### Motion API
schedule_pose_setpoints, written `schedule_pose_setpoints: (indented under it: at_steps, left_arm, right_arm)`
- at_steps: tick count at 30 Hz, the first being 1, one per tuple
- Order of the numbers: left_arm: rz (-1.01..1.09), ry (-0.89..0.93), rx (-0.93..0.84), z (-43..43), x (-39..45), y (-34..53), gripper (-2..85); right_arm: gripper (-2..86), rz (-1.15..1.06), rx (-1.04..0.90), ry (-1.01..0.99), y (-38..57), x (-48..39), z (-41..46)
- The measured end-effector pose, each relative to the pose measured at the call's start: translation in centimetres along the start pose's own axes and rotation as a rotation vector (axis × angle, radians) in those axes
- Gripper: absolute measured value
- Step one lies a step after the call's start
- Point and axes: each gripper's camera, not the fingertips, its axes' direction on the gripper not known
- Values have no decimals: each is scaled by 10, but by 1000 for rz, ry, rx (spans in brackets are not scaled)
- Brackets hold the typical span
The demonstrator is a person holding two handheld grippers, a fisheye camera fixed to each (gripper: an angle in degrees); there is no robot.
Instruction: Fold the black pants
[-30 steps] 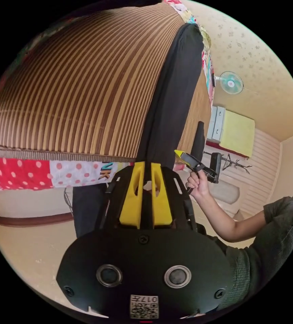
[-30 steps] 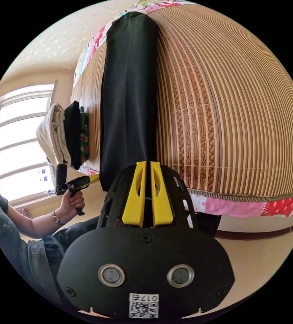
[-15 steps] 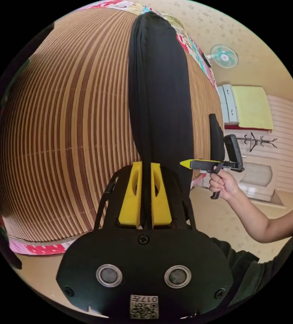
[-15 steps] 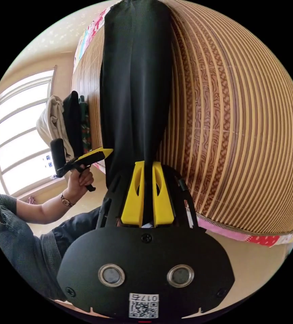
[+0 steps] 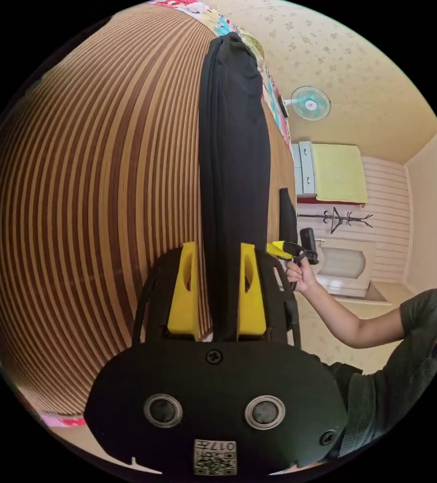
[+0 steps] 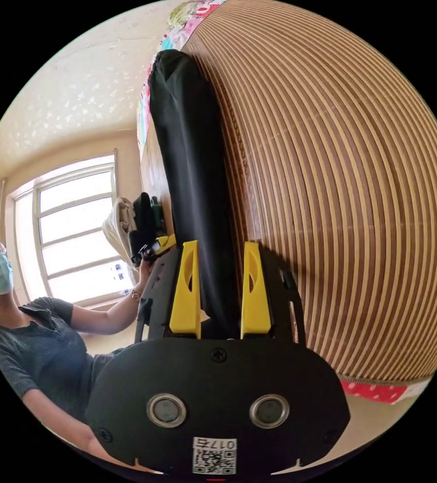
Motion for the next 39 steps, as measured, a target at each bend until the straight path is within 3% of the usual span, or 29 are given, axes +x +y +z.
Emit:
schedule_pose_setpoints:
  at_steps: [4,7,12,18,23,25,30,34,39]
  left_arm:
    - [119,-42,-104,20,14,-44,111]
    - [41,-15,-131,16,5,-49,59]
    - [135,408,49,-45,36,-16,48]
    - [416,514,176,-140,177,30,48]
    - [741,514,256,-227,320,42,48]
    - [837,511,299,-259,372,35,49]
    - [666,288,311,-271,401,-33,50]
    - [459,118,217,-227,354,-120,50]
    - [340,26,130,-178,275,-137,51]
  right_arm:
    - [106,-67,-94,-96,-51,-5,39]
    - [59,-51,-93,-126,-57,-5,47]
    - [14,-146,59,-415,-6,-35,0]
    - [0,-479,98,-381,80,-195,-77]
    - [0,-950,145,-349,150,-366,-150]
    - [0,-1041,170,-354,160,-407,-166]
    - [0,-903,245,-211,109,-436,-177]
    - [0,-697,198,87,13,-394,-133]
    - [3,-548,132,81,-23,-316,-73]
